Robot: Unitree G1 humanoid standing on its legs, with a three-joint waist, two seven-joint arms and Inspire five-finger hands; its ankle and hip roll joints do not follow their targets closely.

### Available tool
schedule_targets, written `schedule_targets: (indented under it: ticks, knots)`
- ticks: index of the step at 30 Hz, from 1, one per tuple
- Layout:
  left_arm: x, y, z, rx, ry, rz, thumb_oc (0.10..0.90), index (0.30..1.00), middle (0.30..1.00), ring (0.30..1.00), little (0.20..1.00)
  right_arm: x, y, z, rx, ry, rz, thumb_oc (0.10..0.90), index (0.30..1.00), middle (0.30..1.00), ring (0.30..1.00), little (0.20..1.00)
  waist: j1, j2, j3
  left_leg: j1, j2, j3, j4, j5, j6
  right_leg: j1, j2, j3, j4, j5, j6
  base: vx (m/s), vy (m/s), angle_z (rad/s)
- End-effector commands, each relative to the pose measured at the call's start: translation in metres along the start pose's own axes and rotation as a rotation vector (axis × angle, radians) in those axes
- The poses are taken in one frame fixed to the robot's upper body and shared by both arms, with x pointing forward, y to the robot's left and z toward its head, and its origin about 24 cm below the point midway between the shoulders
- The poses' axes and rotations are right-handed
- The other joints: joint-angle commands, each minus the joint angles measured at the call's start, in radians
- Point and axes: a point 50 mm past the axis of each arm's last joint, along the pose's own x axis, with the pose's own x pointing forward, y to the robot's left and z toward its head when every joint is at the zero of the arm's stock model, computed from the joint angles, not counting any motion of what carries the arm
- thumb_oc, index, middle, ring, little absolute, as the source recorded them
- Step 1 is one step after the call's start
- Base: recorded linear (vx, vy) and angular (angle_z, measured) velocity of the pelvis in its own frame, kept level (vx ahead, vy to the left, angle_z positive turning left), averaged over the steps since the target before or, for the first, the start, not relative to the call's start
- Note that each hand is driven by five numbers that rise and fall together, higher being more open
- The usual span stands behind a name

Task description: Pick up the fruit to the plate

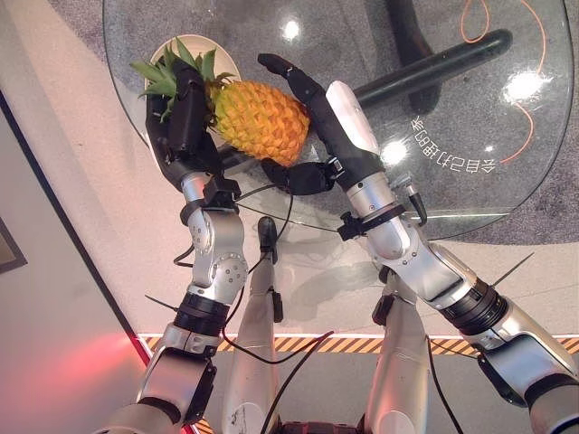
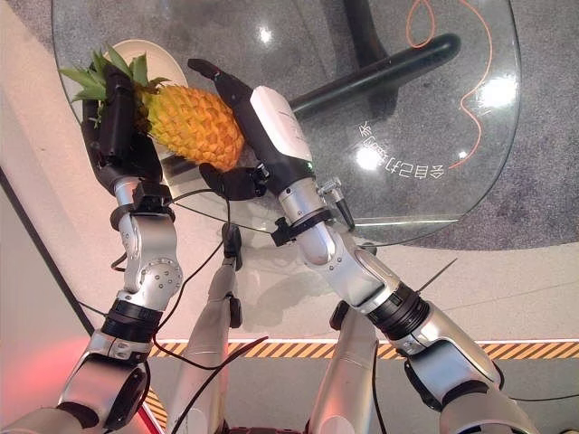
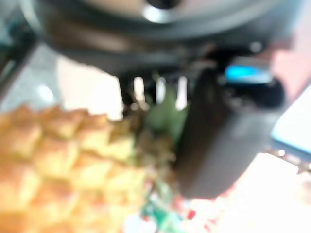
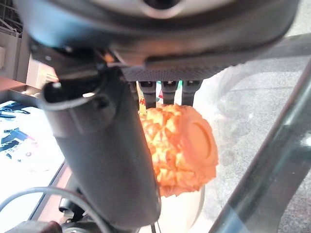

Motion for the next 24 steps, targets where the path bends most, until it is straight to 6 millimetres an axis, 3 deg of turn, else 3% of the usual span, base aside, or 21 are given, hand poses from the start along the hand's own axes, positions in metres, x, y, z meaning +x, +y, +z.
schedule_targets:
  ticks: [1, 24]
  knots:
    - [0.007, -0.038, 0.053, -0.090, -0.314, -0.182, 0.100, 0.300, 0.300, 0.300, 0.200, 0.017, -0.051, 0.052, -0.005, -0.293, -0.262, 0.800, 0.900, 0.900, 0.900, 0.900, 0.023, -0.002, -0.017, 0.050, 0.033, 0.000, -0.008, -0.033, -0.020, 0.024, 0.011, -0.022, -0.113, 0.102, 0.024, 0.00, 0.000, 0.00]
    - [0.015, -0.034, 0.073, -0.096, -0.478, -0.074, 0.100, 0.300, 0.300, 0.300, 0.200, 0.016, -0.060, 0.041, -0.024, -0.259, -0.283, 0.800, 0.900, 0.900, 0.900, 0.900, 0.002, -0.002, -0.017, 0.077, 0.040, 0.015, -0.020, -0.032, -0.025, 0.038, 0.013, -0.005, -0.120, 0.100, 0.023, 0.00, 0.000, 0.00]
